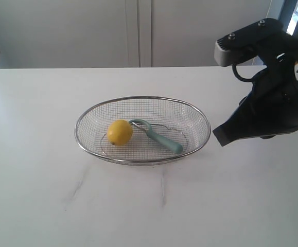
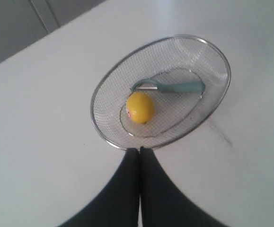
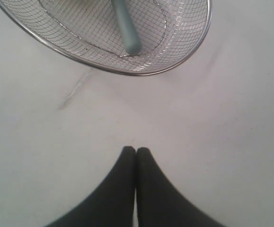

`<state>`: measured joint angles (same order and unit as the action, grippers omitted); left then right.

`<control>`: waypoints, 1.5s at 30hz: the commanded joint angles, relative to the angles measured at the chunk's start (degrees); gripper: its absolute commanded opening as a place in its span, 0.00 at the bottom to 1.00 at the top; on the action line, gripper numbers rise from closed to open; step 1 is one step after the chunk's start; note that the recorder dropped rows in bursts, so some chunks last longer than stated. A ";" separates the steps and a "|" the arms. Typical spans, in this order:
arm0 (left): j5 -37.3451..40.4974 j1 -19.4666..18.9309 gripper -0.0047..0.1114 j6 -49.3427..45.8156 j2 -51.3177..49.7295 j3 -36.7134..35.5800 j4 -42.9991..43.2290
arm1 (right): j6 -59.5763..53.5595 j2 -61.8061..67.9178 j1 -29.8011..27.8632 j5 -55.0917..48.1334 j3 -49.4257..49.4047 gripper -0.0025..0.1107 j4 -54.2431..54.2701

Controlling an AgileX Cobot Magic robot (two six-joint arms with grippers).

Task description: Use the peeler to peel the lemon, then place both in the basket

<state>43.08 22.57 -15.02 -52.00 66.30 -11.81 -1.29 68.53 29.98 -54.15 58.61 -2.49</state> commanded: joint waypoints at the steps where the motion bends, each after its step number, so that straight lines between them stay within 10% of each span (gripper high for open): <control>1: -8.61 -5.09 0.04 -0.17 4.76 -5.04 -8.55 | 0.01 -0.38 -0.29 0.47 0.09 0.02 0.00; 9: -28.03 -12.50 0.04 -0.17 12.09 -30.71 -18.85 | 0.01 -0.38 -0.29 0.47 0.09 0.02 0.00; 22: -62.19 -12.79 0.04 5.33 41.06 -63.36 -20.34 | 0.01 -0.38 -0.29 0.59 0.09 0.02 0.00; 45: -53.83 -20.59 0.04 7.55 52.00 -66.30 -20.70 | 0.01 -0.38 -0.29 0.59 0.09 0.02 0.00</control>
<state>-12.70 2.16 -7.85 -0.91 0.28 -31.90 -1.29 68.53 29.98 -54.15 58.61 -2.43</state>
